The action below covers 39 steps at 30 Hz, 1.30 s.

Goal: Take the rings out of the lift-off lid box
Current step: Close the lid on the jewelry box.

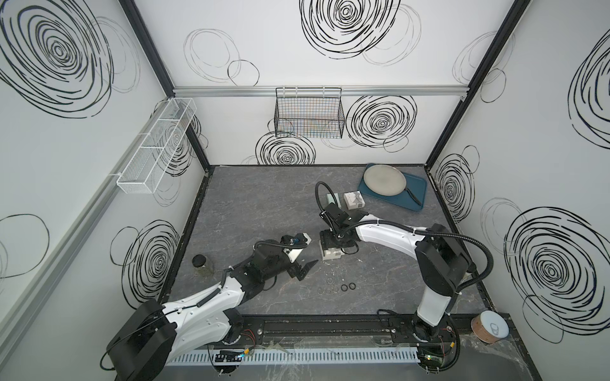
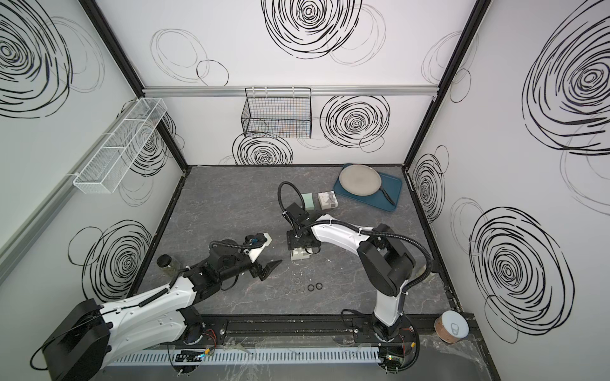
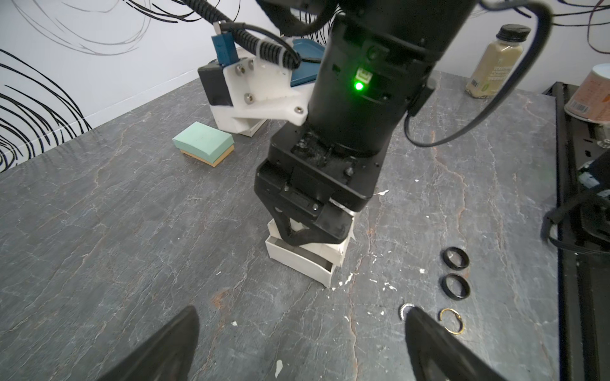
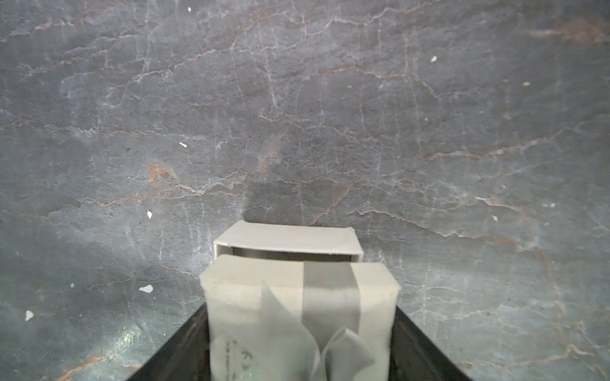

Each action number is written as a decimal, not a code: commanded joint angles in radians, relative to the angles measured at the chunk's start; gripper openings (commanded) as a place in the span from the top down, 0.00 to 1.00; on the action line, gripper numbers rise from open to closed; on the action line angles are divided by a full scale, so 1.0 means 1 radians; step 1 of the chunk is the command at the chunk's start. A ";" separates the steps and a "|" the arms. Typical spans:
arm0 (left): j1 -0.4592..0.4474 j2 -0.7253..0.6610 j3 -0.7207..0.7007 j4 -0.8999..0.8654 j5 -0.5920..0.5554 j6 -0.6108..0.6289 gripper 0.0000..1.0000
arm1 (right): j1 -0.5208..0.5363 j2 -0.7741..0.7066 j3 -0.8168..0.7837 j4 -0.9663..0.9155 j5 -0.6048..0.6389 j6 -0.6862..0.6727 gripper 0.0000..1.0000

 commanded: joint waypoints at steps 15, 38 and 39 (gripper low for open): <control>-0.007 0.023 0.003 0.042 0.023 0.025 0.00 | 0.017 0.032 0.046 -0.009 0.021 0.027 0.22; -0.015 0.045 0.023 0.030 0.031 0.033 0.00 | 0.018 0.022 0.031 -0.023 0.018 -0.034 0.20; -0.015 0.045 0.023 0.030 0.031 0.034 0.00 | 0.018 0.022 0.031 -0.023 0.018 -0.037 0.19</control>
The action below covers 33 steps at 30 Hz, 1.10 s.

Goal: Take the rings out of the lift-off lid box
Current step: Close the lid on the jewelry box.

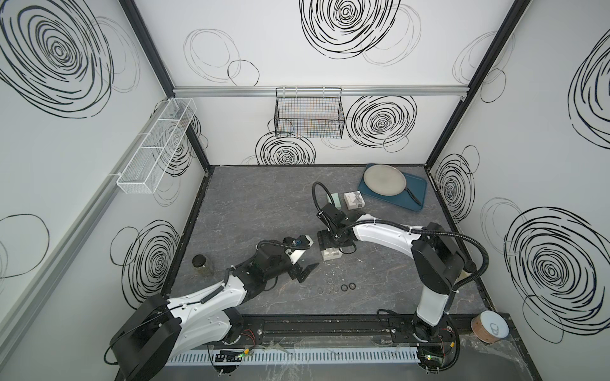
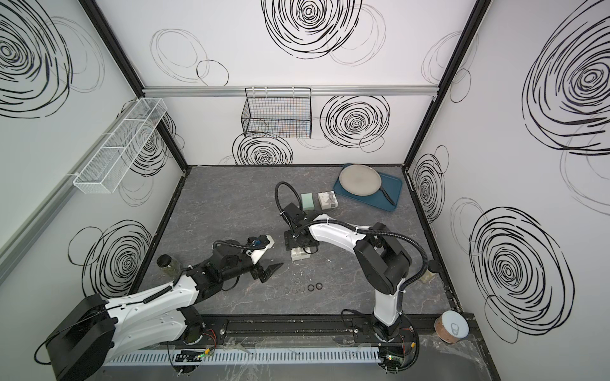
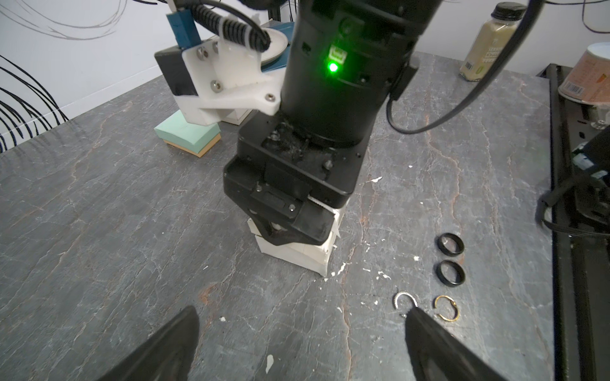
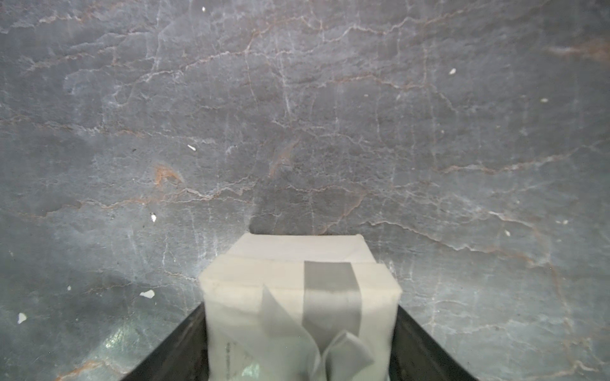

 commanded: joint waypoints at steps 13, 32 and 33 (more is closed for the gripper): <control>-0.010 0.013 0.028 0.025 0.009 0.021 0.00 | 0.010 -0.013 0.000 -0.019 0.007 -0.029 0.11; -0.040 0.214 0.351 -0.181 -0.285 -0.002 0.00 | -0.246 -0.329 -0.276 0.210 -0.294 -0.144 0.00; -0.045 0.253 0.382 -0.200 -0.296 -0.005 0.00 | -0.254 -0.337 -0.290 0.219 -0.297 -0.153 0.00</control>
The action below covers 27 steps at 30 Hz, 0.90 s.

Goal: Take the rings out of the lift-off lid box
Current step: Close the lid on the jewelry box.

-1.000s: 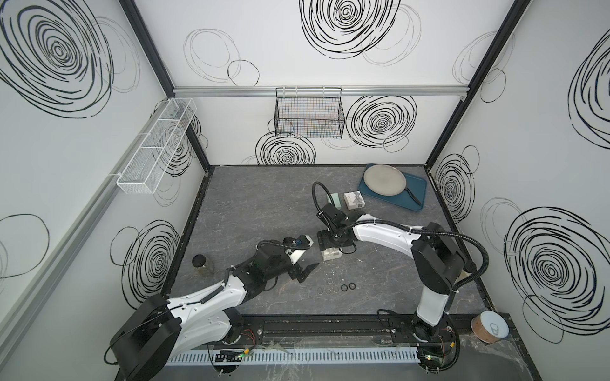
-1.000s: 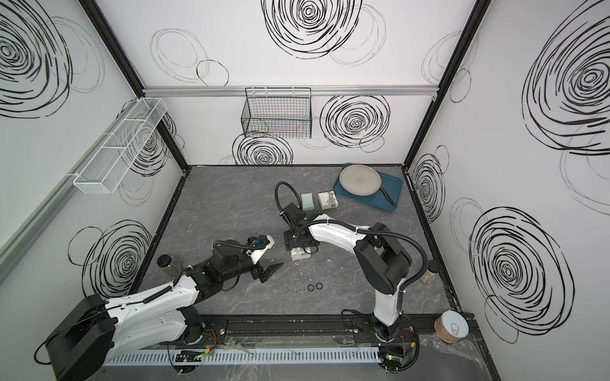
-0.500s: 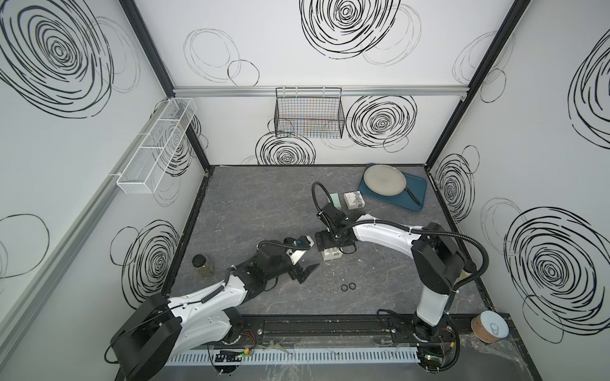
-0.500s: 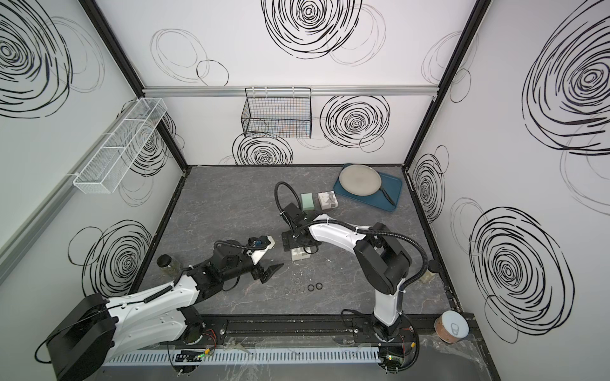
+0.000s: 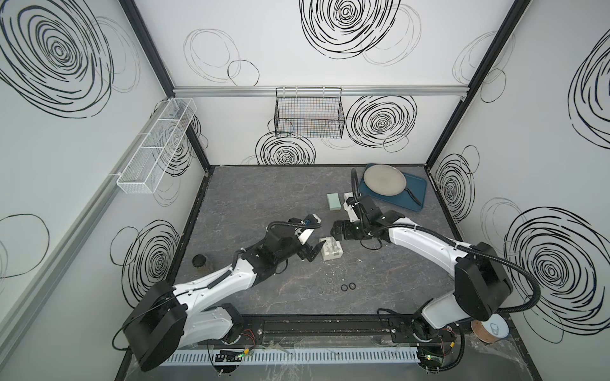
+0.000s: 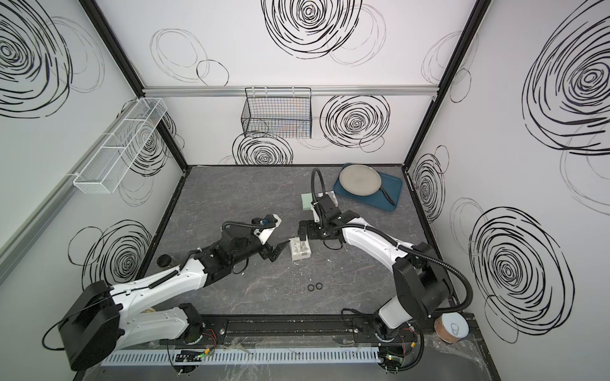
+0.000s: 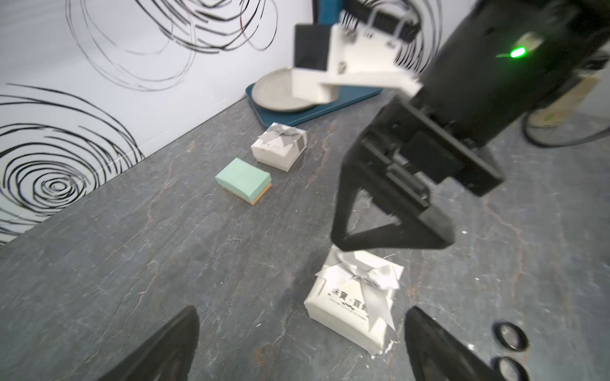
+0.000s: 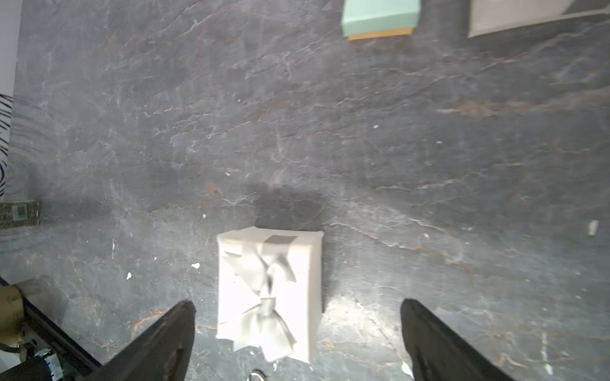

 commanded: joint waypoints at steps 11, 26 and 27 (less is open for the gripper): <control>-0.023 0.308 0.220 -0.160 -0.157 -0.047 0.00 | -0.027 -0.018 -0.118 0.118 -0.113 -0.075 0.00; 0.008 0.366 0.201 -0.141 -0.129 -0.066 0.00 | -0.027 0.065 -0.128 0.141 -0.102 -0.068 0.00; 0.010 0.368 0.197 -0.136 -0.124 -0.068 0.00 | -0.027 0.070 -0.128 0.143 -0.103 -0.068 0.00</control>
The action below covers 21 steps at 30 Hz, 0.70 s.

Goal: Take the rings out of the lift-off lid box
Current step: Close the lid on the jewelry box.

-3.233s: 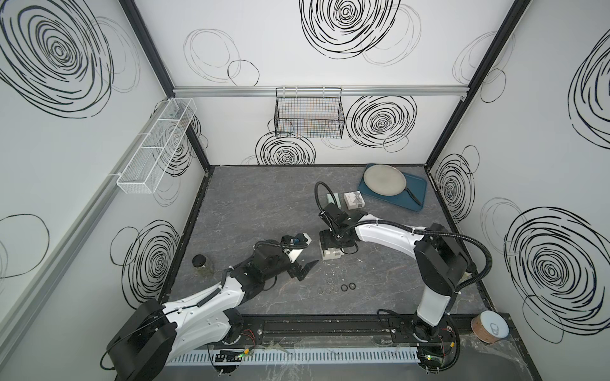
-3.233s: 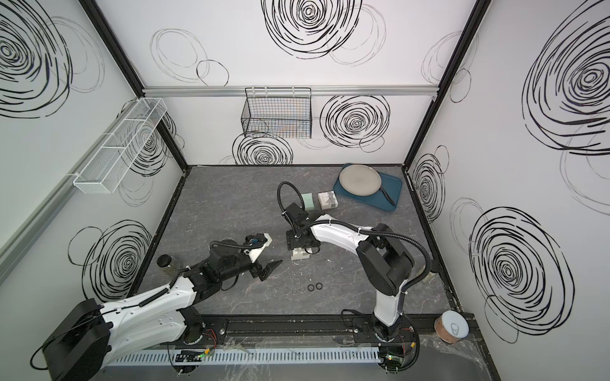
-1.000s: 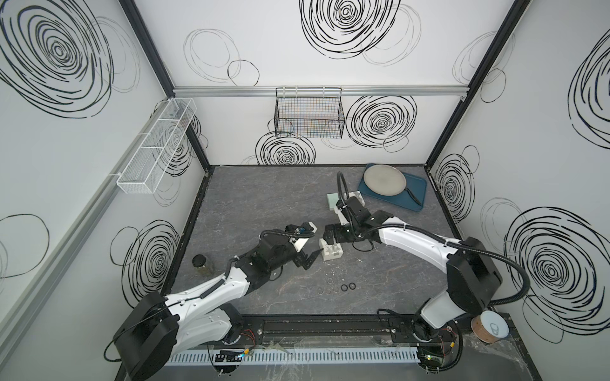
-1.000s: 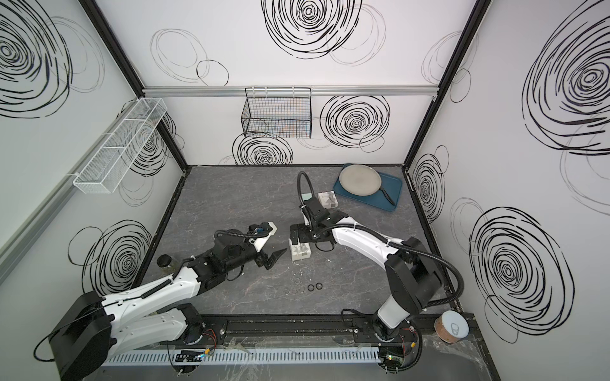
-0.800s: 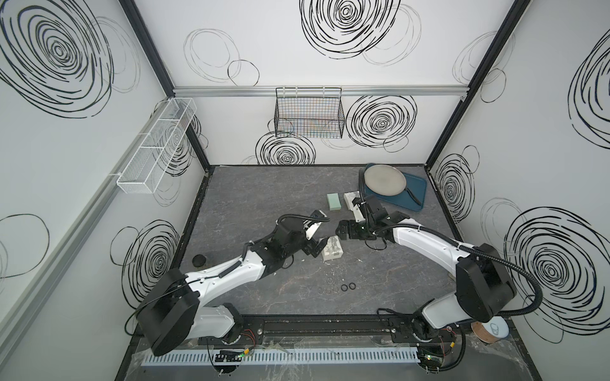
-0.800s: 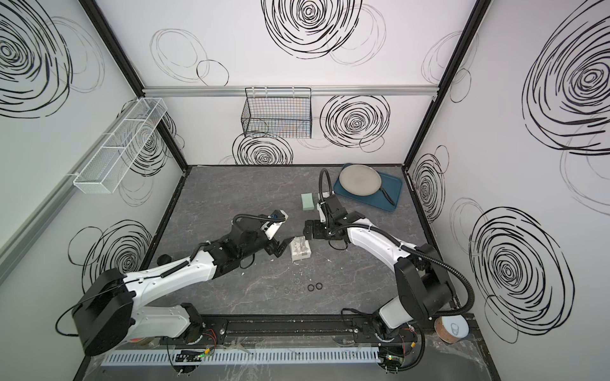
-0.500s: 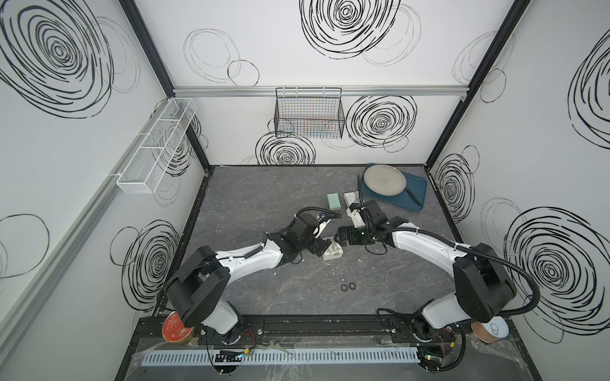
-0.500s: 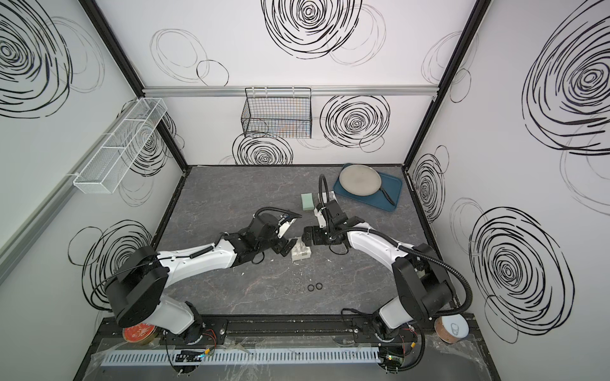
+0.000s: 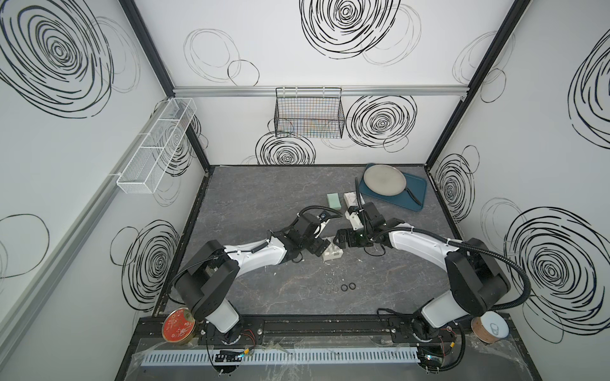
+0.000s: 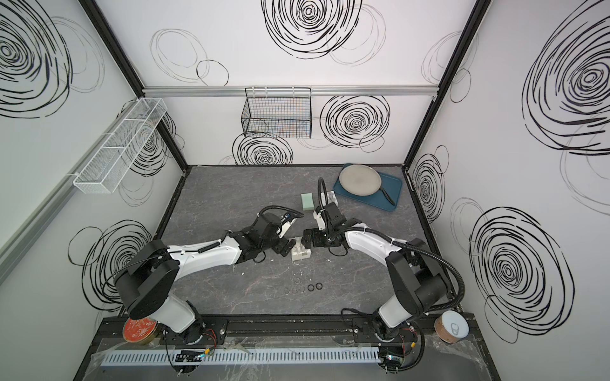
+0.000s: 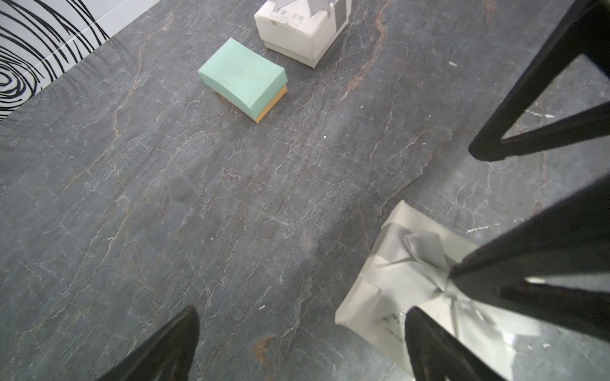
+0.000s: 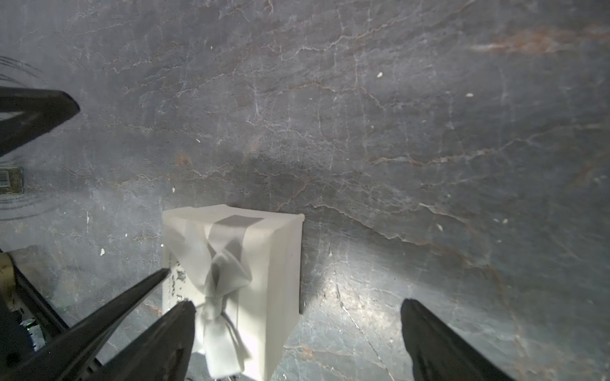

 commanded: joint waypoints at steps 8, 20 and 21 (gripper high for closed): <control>0.022 0.028 -0.021 0.056 0.027 -0.017 0.00 | 0.001 0.036 -0.008 0.017 0.001 0.009 0.00; 0.034 0.054 -0.034 0.078 0.045 -0.022 0.00 | 0.001 0.062 -0.002 0.017 0.004 0.025 0.00; 0.036 0.057 -0.036 0.080 0.047 -0.024 0.00 | 0.001 0.064 -0.002 0.016 0.007 0.027 0.00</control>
